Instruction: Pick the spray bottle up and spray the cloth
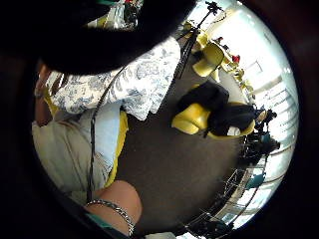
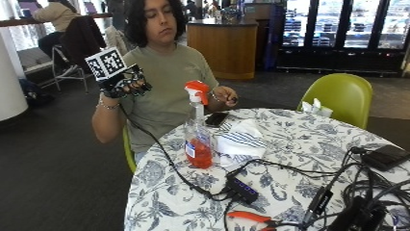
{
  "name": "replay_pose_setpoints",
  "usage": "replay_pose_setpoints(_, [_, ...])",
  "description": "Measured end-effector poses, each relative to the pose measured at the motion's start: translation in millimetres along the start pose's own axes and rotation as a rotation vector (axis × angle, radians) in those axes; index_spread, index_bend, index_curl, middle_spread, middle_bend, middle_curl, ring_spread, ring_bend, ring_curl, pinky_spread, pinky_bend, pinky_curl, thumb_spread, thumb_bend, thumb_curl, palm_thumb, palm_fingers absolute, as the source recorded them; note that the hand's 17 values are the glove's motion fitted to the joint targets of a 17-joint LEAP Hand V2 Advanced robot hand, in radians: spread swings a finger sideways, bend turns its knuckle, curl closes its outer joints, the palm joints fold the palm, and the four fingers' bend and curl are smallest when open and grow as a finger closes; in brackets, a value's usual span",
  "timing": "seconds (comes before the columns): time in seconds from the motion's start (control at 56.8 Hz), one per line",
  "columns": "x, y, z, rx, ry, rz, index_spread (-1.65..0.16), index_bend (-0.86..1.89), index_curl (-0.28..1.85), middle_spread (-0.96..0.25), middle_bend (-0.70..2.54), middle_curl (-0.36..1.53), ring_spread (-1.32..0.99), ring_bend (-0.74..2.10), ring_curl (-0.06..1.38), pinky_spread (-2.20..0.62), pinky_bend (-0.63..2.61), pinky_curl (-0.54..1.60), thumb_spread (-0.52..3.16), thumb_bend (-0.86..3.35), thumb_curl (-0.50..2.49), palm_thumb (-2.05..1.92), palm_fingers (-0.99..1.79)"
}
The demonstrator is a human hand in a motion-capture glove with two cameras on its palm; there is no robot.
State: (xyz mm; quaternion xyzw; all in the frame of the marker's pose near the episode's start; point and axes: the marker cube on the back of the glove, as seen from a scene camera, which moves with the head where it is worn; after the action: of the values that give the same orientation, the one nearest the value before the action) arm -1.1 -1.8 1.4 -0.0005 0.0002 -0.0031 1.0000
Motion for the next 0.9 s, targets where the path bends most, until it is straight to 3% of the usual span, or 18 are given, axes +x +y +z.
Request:
replay_pose_setpoints(0.123, [-2, -11, 6, -0.029, -0.015, -0.025, -0.31, 0.3, 0.19, 0.0, 0.28, 0.15, -0.04, 0.27, 0.14, 0.16, 0.19, 0.12, 0.77, 0.21, 0.11, 0.39, 0.49])
replay_pose_setpoints(0.282, [-2, -26, 11, -0.136, -0.038, -0.048, -0.36, 0.22, 0.24, 0.01, 0.27, 0.21, -0.06, 0.28, 0.18, 0.2, 0.19, 0.17, 1.02, 0.18, 0.16, 0.43, 0.46])
replay_pose_setpoints(0.458, [-6, -36, 7, -0.093, -0.017, -0.018, -0.38, 0.16, 0.26, 0.01, 0.24, 0.25, -0.06, 0.3, 0.22, 0.21, 0.19, 0.22, 1.12, 0.14, 0.21, 0.47, 0.43])
replay_pose_setpoints(0.775, [4, -64, 0, 0.114, -0.007, 0.161, -0.38, 0.13, 0.25, 0.03, 0.22, 0.31, -0.04, 0.38, 0.28, 0.21, 0.2, 0.28, 1.16, 0.09, 0.28, 0.59, 0.48])
replay_pose_setpoints(0.898, [0, -82, 11, 0.112, -0.067, 0.203, -0.37, 0.14, 0.25, 0.03, 0.21, 0.32, -0.03, 0.39, 0.29, 0.21, 0.2, 0.29, 1.16, 0.06, 0.3, 0.62, 0.48])
